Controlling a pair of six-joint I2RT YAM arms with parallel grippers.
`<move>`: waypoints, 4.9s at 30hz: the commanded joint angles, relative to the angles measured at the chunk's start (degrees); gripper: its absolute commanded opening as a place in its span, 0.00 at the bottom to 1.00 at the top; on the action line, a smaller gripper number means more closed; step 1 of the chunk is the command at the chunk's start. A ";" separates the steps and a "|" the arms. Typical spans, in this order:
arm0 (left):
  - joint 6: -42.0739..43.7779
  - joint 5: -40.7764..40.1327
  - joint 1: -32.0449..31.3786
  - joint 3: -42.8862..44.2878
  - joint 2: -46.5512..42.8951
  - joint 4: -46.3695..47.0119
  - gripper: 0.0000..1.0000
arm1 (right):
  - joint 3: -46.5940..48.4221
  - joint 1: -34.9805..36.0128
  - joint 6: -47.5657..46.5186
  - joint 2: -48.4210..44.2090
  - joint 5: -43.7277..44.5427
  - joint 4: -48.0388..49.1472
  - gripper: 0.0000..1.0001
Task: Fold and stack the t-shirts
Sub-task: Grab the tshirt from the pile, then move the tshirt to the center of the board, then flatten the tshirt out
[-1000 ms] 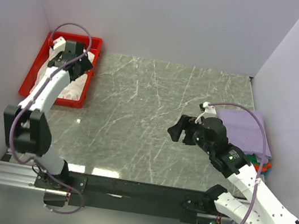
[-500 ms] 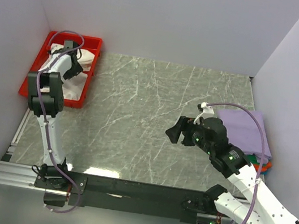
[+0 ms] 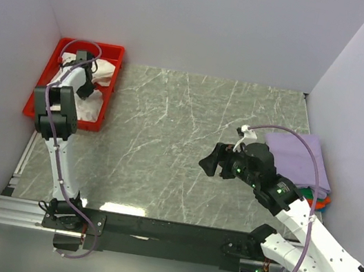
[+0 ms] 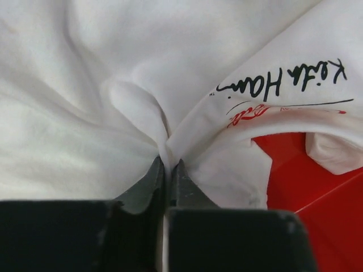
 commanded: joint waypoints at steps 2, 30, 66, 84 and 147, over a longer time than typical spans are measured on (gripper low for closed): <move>1.76 1.28 0.26 4.34 -2.71 -1.60 0.01 | -0.20 0.32 -1.09 0.15 -1.60 2.32 0.89; 13.45 14.82 -20.72 25.54 -41.47 8.32 0.00 | 0.24 0.32 -1.97 -0.03 -4.24 3.28 0.88; -8.95 10.95 -49.30 -42.92 -49.65 12.19 0.58 | 2.70 -4.52 6.56 23.96 3.43 23.57 0.70; -14.85 10.68 -50.98 -59.90 -61.43 15.44 0.59 | 23.88 1.02 9.72 57.01 5.60 26.14 0.65; -7.56 -5.49 -40.96 -39.17 -72.15 -6.34 0.00 | 33.46 -22.44 0.59 22.57 3.41 -1.89 0.00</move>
